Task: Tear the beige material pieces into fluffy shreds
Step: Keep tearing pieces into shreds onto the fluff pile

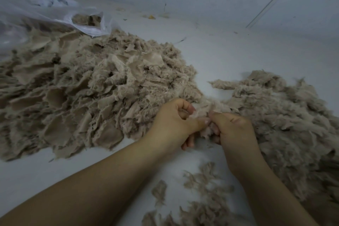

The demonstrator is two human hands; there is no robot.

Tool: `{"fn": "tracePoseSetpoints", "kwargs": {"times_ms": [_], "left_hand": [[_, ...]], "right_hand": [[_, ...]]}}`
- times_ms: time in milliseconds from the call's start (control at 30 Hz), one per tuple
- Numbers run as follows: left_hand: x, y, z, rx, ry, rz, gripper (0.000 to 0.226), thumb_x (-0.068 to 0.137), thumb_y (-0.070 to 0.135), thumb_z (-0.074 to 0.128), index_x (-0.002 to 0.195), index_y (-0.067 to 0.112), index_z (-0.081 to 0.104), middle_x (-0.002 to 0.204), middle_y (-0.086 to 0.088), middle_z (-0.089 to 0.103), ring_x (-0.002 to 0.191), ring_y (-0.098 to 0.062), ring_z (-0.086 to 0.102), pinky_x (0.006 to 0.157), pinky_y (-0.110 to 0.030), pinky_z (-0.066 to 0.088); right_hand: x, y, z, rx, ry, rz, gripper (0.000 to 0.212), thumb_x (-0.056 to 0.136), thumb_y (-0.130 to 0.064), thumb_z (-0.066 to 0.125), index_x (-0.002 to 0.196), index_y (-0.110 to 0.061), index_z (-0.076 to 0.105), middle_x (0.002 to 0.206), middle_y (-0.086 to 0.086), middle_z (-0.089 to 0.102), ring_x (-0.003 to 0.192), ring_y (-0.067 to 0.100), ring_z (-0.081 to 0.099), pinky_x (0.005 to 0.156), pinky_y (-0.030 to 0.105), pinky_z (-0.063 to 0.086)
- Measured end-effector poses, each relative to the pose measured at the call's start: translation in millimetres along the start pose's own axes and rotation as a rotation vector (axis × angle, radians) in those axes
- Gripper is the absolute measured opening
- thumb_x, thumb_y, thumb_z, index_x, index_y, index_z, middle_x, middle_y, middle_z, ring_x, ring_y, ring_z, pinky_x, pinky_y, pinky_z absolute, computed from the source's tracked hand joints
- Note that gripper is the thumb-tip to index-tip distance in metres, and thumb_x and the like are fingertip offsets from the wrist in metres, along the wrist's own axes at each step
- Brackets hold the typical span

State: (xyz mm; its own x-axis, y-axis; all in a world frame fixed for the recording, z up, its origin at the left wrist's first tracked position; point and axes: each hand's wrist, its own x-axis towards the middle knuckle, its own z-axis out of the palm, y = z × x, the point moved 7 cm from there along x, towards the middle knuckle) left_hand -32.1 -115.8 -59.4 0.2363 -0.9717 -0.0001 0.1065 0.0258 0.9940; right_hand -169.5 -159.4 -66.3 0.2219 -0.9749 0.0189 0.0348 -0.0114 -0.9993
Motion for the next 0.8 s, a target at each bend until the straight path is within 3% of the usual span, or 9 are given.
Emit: {"fn": "tracePoseSetpoints", "kwargs": {"times_ms": [200, 367, 467, 533, 600, 700, 800], "left_hand": [[4, -1, -13, 0.049, 0.13, -0.014, 0.025, 0.089, -0.003, 0.053, 0.07, 0.011, 0.058, 0.048, -0.006, 0.059, 0.027, -0.016, 0.042, 0.031, -0.015, 0.027], [2, 7, -3, 0.175, 0.063, 0.087, 0.023, 0.086, 0.024, 0.074, 0.079, 0.008, 0.059, 0.06, -0.012, 0.054, 0.031, -0.016, 0.045, 0.031, -0.018, 0.031], [5, 12, -8, 0.208, 0.097, 0.127, 0.016, 0.085, 0.012, 0.074, 0.074, 0.011, 0.063, 0.056, -0.003, 0.054, 0.033, -0.008, 0.045, 0.033, -0.016, 0.034], [7, 11, -14, 0.242, 0.125, 0.106, 0.024, 0.088, 0.006, 0.068, 0.066, 0.011, 0.062, 0.045, 0.006, 0.051, 0.033, -0.006, 0.042, 0.036, -0.016, 0.033], [8, 10, -18, 0.25, 0.165, 0.099, 0.032, 0.093, 0.01, 0.064, 0.062, 0.009, 0.057, 0.042, 0.005, 0.046, 0.034, -0.009, 0.039, 0.038, -0.02, 0.033], [6, 18, -16, 0.246, 0.173, 0.162, 0.037, 0.09, 0.029, 0.068, 0.069, 0.002, 0.053, 0.052, -0.004, 0.048, 0.042, -0.015, 0.042, 0.039, -0.026, 0.035], [5, 14, -10, 0.269, 0.126, 0.148, 0.028, 0.084, 0.022, 0.075, 0.067, 0.01, 0.056, 0.051, 0.002, 0.048, 0.041, -0.009, 0.041, 0.037, -0.021, 0.034]], "right_hand": [[-3, -6, 2, -0.123, 0.011, -0.08, 0.05, 0.091, -0.006, 0.064, 0.05, -0.01, 0.036, 0.054, 0.007, 0.024, 0.046, 0.013, 0.018, 0.042, 0.02, 0.02], [-5, -8, 3, -0.132, -0.015, -0.093, 0.052, 0.092, -0.006, 0.061, 0.044, -0.017, 0.043, 0.046, 0.004, 0.031, 0.044, 0.013, 0.023, 0.041, 0.021, 0.023], [-6, -10, 8, -0.171, -0.081, -0.126, 0.052, 0.092, -0.006, 0.063, 0.043, -0.016, 0.046, 0.045, 0.002, 0.036, 0.046, 0.014, 0.029, 0.043, 0.023, 0.027], [-7, -11, 10, -0.206, -0.102, -0.154, 0.05, 0.091, -0.004, 0.063, 0.045, -0.009, 0.044, 0.046, 0.004, 0.038, 0.047, 0.018, 0.031, 0.045, 0.026, 0.03], [-7, -12, 10, -0.201, -0.098, -0.17, 0.049, 0.091, -0.004, 0.063, 0.047, -0.005, 0.044, 0.046, 0.005, 0.039, 0.048, 0.018, 0.032, 0.045, 0.027, 0.03], [-5, -11, 8, -0.176, -0.078, -0.168, 0.048, 0.092, -0.008, 0.064, 0.048, -0.005, 0.046, 0.047, 0.007, 0.041, 0.048, 0.018, 0.033, 0.045, 0.025, 0.03], [-7, -12, 11, -0.189, -0.101, -0.172, 0.04, 0.084, -0.018, 0.064, 0.051, -0.001, 0.048, 0.049, 0.012, 0.043, 0.049, 0.019, 0.035, 0.047, 0.03, 0.031]]}}
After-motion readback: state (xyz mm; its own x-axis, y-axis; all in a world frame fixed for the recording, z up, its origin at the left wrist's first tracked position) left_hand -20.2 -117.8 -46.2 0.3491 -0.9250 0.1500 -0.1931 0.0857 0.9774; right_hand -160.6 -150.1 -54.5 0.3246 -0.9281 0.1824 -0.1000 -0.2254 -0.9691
